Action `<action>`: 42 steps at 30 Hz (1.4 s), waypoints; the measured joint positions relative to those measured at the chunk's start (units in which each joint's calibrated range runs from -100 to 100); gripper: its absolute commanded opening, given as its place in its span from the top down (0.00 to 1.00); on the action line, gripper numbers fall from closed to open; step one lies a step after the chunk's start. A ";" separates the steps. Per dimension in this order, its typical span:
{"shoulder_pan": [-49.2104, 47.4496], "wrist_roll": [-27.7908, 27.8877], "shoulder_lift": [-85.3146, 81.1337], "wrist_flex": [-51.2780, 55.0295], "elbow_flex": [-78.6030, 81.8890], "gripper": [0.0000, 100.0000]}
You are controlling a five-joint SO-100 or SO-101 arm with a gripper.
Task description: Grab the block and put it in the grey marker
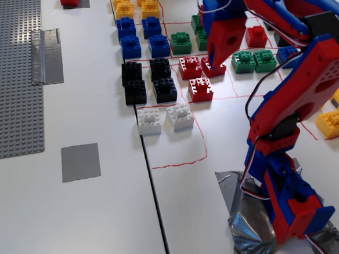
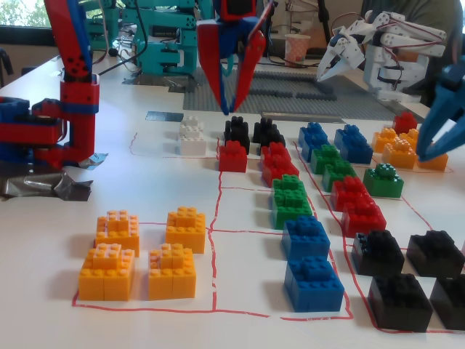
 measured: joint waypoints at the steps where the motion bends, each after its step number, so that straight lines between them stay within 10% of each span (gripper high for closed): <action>1: -1.98 -0.73 -0.83 0.00 0.00 1.00; 42: -11.71 -5.91 11.68 -9.30 3.91 0.75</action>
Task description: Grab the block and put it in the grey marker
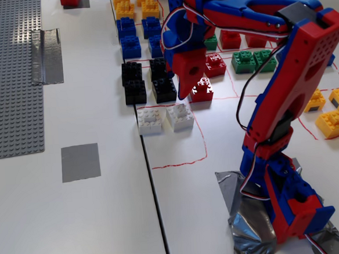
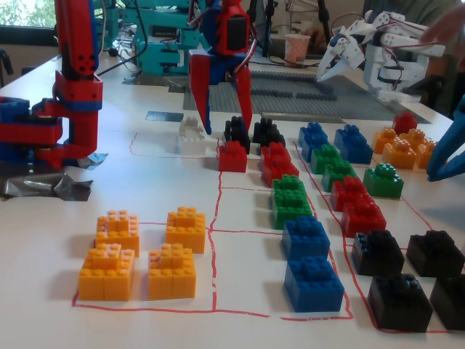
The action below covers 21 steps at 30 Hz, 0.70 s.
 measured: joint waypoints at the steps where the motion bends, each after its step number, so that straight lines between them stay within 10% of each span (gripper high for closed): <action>1: 0.00 0.00 0.50 -0.49 -0.82 0.75; 21: -0.73 -0.34 6.26 -2.10 -5.99 0.76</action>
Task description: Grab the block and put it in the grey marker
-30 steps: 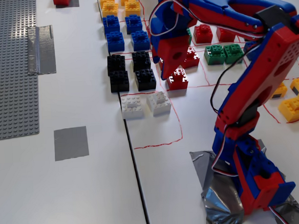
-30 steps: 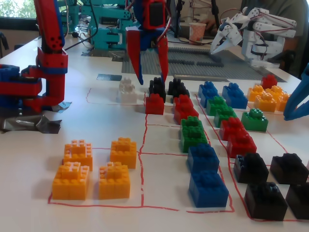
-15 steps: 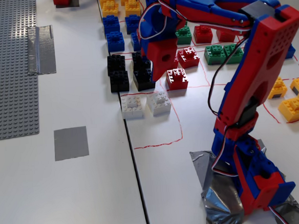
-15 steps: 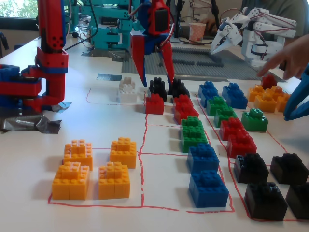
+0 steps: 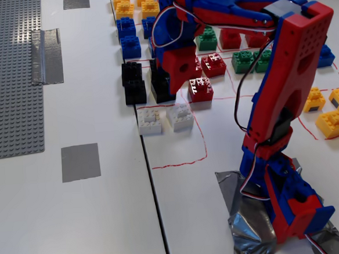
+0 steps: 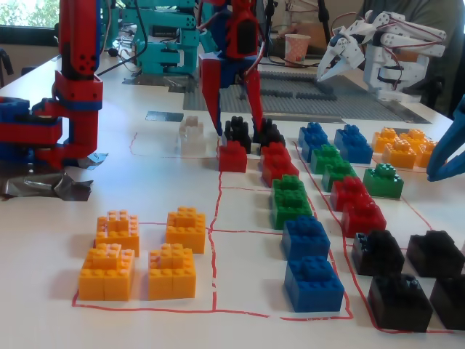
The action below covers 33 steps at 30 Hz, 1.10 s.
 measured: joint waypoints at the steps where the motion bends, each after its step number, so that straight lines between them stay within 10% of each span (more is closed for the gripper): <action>1: 0.00 0.00 0.67 -0.08 0.00 0.76; 19: -1.02 -0.73 5.34 -2.27 -0.54 0.78; 33: -1.02 -1.27 6.09 -2.18 -1.73 1.00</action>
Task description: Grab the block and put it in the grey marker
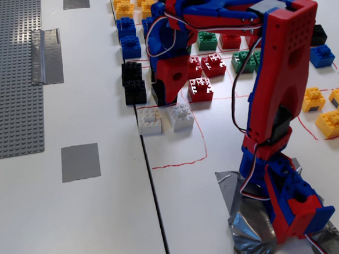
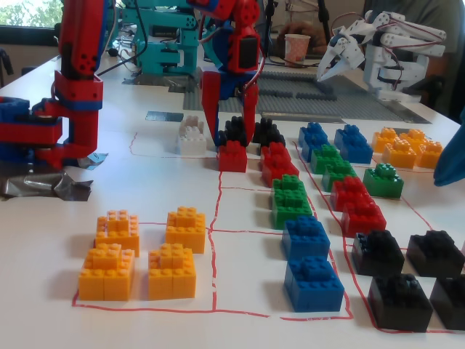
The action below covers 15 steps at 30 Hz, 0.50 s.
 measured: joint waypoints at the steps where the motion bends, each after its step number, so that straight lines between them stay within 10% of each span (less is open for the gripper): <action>1: 0.00 0.10 0.00 0.16 -0.54 1.00; 15: 0.00 1.86 -3.92 8.33 -4.63 1.00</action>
